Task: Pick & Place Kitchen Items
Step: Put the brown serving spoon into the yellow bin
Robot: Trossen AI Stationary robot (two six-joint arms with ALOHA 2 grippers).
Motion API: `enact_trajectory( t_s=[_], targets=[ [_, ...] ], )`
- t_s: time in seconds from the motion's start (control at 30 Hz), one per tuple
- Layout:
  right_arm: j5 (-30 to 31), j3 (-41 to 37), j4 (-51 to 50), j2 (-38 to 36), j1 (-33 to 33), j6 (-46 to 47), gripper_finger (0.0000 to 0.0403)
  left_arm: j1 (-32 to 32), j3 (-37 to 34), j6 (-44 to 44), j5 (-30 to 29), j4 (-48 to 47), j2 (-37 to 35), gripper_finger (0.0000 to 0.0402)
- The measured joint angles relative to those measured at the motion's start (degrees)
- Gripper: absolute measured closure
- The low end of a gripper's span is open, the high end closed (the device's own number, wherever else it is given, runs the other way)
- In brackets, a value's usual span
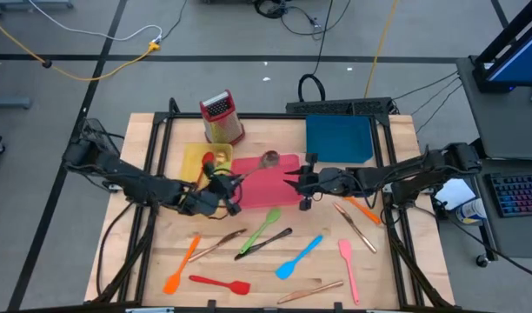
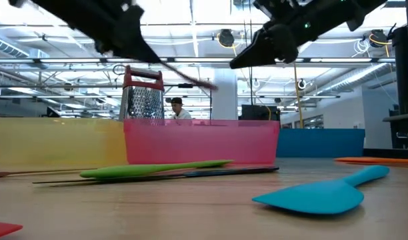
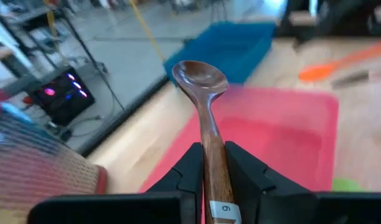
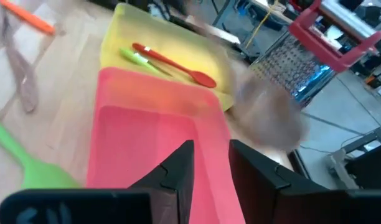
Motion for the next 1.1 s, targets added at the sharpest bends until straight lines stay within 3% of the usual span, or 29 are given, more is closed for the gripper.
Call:
enact_trajectory(
  t_s=[0.53,0.87,1.1],
  targets=[
    [-0.05,-0.02,-2.63,-0.66,1.46,-0.7,0.0312,-8.13,0.08,-15.76,-12.94,-14.52,-4.64,0.0348],
    [-0.07,-0.02,-2.91,-0.64,1.46,-0.85,0.0312,-9.91,0.06,-30.28,-12.81,-28.09,-7.61,0.0355],
    [-0.07,-0.02,-3.46,-0.61,1.46,-0.87,0.0312,-9.88,0.06,-47.86,-11.1,-44.49,-7.89,0.0351]
  ],
)
